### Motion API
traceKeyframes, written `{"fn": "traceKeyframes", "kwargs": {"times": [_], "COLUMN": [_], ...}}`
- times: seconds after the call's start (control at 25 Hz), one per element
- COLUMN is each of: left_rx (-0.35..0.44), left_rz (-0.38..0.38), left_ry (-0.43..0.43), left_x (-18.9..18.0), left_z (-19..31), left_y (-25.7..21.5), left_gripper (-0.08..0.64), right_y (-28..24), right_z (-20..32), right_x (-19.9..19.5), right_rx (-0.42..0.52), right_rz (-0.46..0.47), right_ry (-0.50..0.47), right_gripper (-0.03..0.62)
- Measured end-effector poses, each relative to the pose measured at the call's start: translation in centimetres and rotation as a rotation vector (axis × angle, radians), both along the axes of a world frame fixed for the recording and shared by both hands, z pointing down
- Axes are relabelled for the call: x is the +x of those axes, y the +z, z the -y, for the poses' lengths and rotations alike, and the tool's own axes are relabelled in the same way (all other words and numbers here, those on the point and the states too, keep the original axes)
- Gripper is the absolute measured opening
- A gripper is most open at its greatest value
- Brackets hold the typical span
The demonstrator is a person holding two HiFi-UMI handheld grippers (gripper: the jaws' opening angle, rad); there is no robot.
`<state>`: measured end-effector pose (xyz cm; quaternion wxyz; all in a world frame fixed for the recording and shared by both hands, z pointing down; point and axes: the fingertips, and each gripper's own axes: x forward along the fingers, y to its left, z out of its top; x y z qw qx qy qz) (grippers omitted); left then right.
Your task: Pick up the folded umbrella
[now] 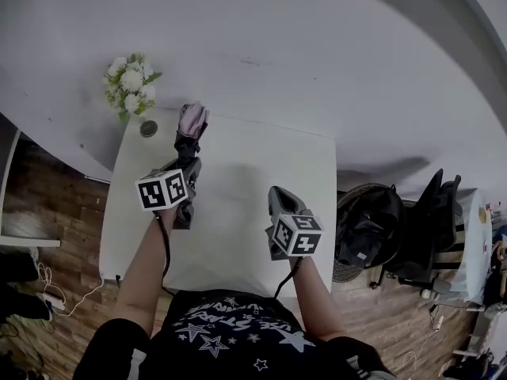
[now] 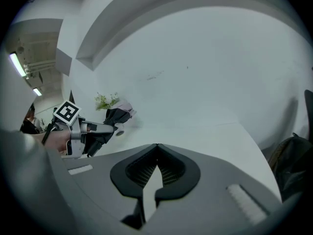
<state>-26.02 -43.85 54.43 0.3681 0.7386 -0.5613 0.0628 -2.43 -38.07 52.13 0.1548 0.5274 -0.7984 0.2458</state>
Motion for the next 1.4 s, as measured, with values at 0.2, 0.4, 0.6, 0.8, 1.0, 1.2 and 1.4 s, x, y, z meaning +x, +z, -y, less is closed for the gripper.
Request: {"fn": "traceKeyframes", "kwargs": {"times": [0.2, 0.4, 0.6, 0.8, 1.0, 1.2, 1.4], "left_rx": [0.073, 0.123, 0.145, 0.164, 0.188, 0.189, 0.181], "left_rz": [0.011, 0.016, 0.019, 0.024, 0.039, 0.044, 0.034], "left_ry": [-0.019, -0.052, -0.102, -0.14, -0.183, -0.226, -0.257], "left_x": [0.5, 1.4, 2.5, 3.9, 4.9, 6.0, 7.5], "left_z": [-2.7, -6.4, -10.7, -15.2, -18.5, -22.7, -26.8], "left_y": [-3.9, -6.4, -7.5, -8.4, -8.9, -8.7, -8.0], "left_gripper": [0.2, 0.201, 0.201, 0.201, 0.201, 0.201, 0.201], "right_y": [-1.9, -3.8, -4.6, -5.0, -4.7, -4.5, -4.2], "right_z": [-1.0, -2.4, -4.4, -6.9, -8.9, -12.0, -15.5], "right_x": [0.0, 0.4, 0.8, 1.3, 1.7, 2.0, 3.0], "right_rx": [0.041, 0.083, 0.103, 0.115, 0.123, 0.127, 0.127], "right_rz": [0.024, 0.053, 0.055, 0.077, 0.086, 0.098, 0.095], "right_ry": [-0.053, -0.096, -0.173, -0.239, -0.302, -0.361, -0.402], "right_gripper": [0.017, 0.017, 0.017, 0.017, 0.017, 0.017, 0.017]}}
